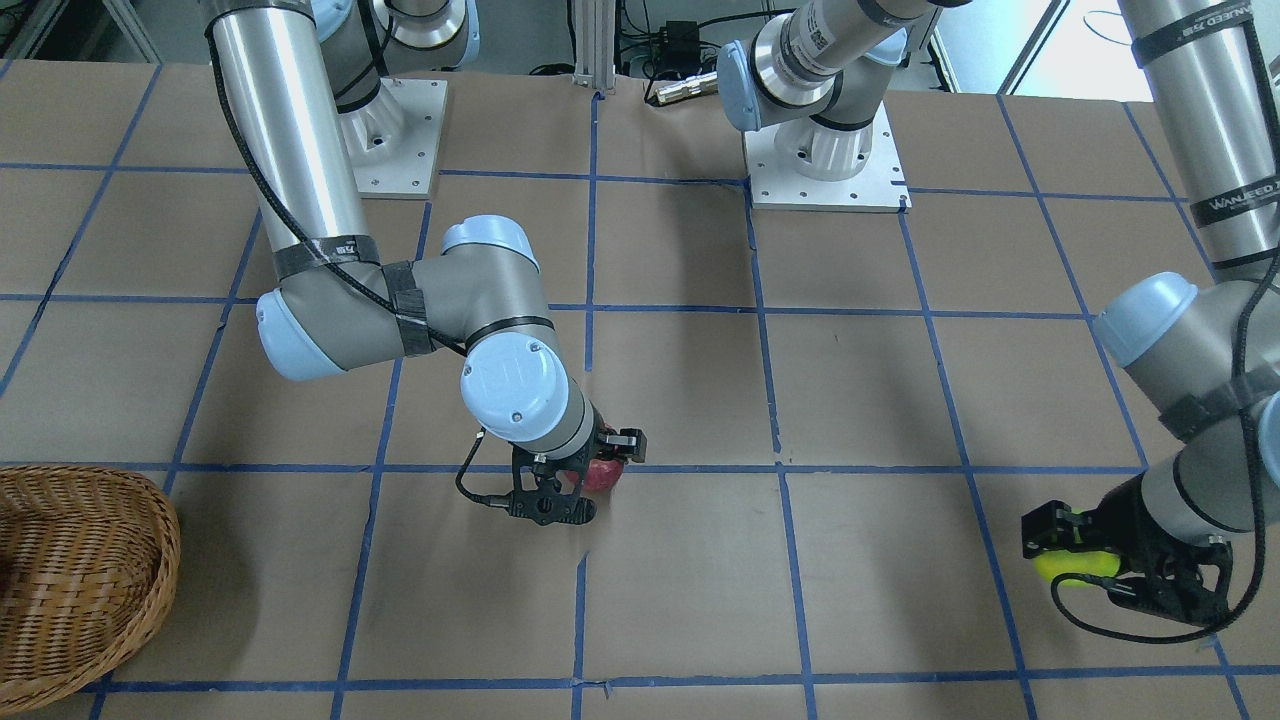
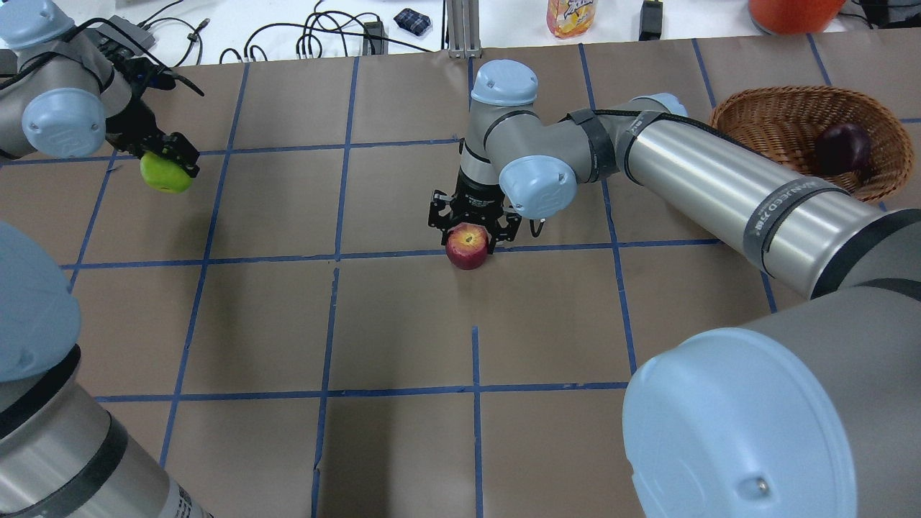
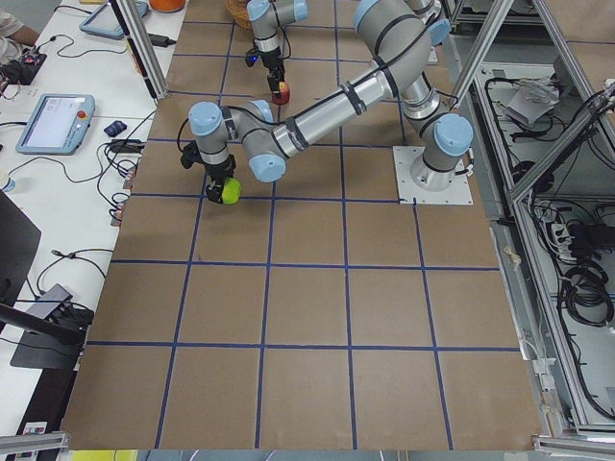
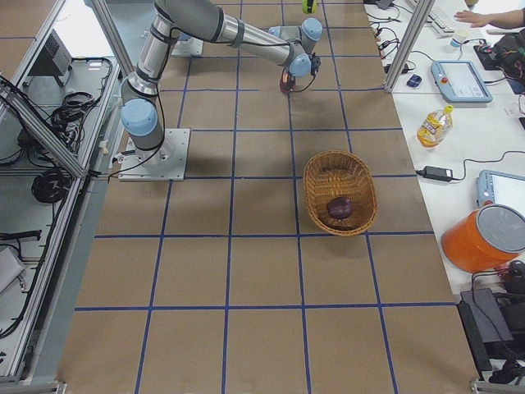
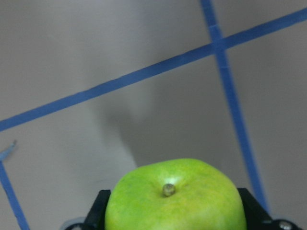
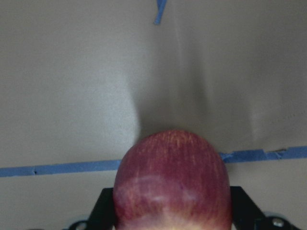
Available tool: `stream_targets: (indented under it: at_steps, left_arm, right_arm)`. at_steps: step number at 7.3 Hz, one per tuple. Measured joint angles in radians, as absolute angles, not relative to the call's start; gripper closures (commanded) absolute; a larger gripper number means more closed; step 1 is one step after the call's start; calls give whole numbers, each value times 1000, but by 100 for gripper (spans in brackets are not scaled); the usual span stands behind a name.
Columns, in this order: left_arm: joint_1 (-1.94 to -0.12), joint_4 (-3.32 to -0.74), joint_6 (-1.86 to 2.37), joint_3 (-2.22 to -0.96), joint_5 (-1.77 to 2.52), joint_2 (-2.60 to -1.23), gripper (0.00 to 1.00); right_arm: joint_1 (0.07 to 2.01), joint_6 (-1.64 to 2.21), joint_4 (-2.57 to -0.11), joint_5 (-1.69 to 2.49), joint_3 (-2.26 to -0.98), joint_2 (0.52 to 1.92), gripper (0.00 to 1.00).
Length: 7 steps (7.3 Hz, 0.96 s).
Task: Put all apples into basket
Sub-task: 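Drop the red apple into the basket with right while left sets green apple center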
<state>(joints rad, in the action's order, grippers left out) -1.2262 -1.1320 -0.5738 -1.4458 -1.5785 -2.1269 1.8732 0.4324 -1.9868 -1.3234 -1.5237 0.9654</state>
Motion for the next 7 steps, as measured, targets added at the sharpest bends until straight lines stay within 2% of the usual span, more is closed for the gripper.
stream_targets:
  at_steps: [3, 5, 6, 7]
  left_arm:
    - [-1429, -1149, -233, -1524, -1570, -2040, 69]
    - [-1589, -1076, 20, -1601, -1570, -2014, 68]
    - [-1675, -1007, 122, -1630, -1571, -2018, 62]
    - [-1758, -951, 211, -1644, -1571, -2031, 62]
  right_arm:
    - [1857, 419, -1961, -1364, -1489, 1005, 100]
    - [1774, 407, -1825, -1418, -1389, 1067, 100]
    - [1709, 377, -1749, -1458, -1331, 1082, 100]
    - [1639, 319, -1698, -1510, -1290, 1088, 100]
